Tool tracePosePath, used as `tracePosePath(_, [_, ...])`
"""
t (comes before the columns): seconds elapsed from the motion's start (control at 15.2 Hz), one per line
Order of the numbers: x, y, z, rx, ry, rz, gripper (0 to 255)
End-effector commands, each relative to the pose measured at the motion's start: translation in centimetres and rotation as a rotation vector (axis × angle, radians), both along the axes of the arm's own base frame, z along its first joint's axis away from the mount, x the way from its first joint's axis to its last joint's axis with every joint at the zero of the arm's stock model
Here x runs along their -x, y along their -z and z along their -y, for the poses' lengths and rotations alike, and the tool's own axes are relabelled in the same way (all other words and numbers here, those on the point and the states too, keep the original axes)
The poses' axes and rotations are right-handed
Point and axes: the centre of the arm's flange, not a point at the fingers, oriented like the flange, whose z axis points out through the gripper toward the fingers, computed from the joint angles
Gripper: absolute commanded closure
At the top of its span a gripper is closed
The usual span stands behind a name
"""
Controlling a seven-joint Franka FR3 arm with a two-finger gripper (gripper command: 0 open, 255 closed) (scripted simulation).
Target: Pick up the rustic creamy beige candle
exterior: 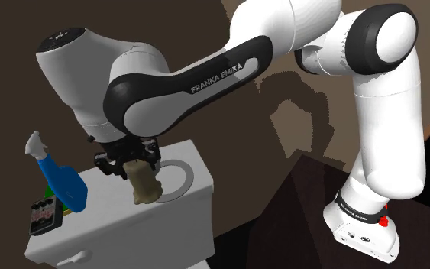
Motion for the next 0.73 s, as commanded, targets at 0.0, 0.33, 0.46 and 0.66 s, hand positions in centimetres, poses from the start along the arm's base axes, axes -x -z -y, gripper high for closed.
tracePosePath(0.0, [0.0,0.1,0.0,0.001,0.000,-0.001,255])
tracePosePath(0.33, [0.0,0.0,0.0,0.001,0.000,-0.001,255])
tracePosePath(0.46, [0.0,-1.1,0.0,0.001,0.000,-0.001,255])
tracePosePath(0.66, [0.0,-2.6,0.0,0.001,0.000,-0.001,255])
